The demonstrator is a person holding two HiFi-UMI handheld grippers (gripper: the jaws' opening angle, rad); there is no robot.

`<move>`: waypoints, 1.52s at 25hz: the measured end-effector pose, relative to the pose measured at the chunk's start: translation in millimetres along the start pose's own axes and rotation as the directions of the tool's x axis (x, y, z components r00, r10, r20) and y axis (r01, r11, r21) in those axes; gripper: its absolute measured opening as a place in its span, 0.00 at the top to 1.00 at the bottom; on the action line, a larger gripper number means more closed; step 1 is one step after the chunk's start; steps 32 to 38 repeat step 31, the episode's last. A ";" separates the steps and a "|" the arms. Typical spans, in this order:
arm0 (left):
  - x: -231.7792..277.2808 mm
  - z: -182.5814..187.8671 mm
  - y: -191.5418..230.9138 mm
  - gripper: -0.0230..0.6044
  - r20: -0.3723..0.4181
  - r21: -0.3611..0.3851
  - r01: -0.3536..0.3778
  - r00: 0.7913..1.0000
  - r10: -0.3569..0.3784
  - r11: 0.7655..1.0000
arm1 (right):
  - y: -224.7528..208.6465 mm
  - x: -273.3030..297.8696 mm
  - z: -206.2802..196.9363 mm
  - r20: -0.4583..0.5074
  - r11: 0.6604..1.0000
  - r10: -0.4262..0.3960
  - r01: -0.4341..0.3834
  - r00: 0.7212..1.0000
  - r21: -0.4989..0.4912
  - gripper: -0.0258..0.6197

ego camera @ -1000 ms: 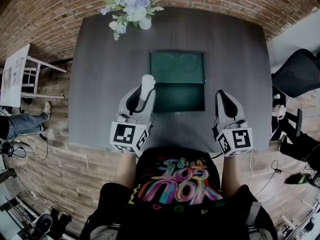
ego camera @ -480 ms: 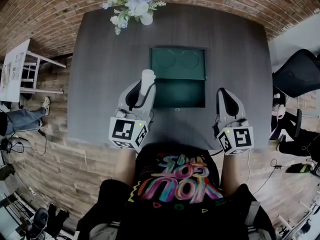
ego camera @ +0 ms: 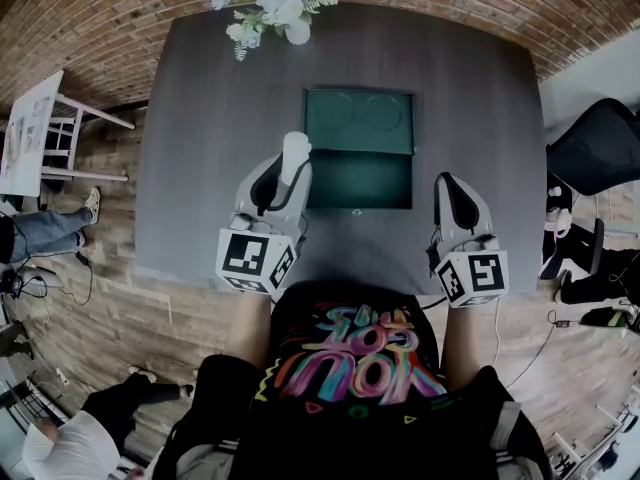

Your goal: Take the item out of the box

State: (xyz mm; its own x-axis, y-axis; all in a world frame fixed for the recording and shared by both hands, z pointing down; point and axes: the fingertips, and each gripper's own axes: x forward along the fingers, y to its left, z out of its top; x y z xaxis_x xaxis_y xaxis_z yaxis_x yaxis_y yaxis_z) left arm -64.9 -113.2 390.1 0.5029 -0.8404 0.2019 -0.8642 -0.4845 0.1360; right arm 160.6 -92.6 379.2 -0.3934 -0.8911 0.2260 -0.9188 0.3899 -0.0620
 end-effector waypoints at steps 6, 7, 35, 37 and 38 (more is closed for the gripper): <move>-3.4 0.2 -4.1 0.75 0.006 0.007 0.000 1.000 0.000 1.000 | 4.9 -3.6 -2.5 -0.005 1.000 0.018 -0.018 1.000 -0.015 0.96; -4.0 0.5 -4.2 0.75 0.007 0.008 0.000 1.000 0.000 1.000 | 6.1 -3.8 -2.8 -0.008 1.000 0.021 -0.022 1.000 -0.017 0.96; 7.3 -10.8 -2.3 0.75 -0.034 0.003 0.019 0.999 -0.019 1.000 | 8.7 7.9 -12.6 -0.048 0.999 0.049 -0.050 0.998 -0.020 0.96; 7.3 -10.8 -2.3 0.75 -0.034 0.003 0.019 0.999 -0.019 1.000 | 8.7 7.9 -12.6 -0.048 0.999 0.049 -0.050 0.998 -0.020 0.96; 7.3 -10.8 -2.3 0.75 -0.034 0.003 0.019 0.999 -0.019 1.000 | 8.7 7.9 -12.6 -0.048 0.999 0.049 -0.050 0.998 -0.020 0.96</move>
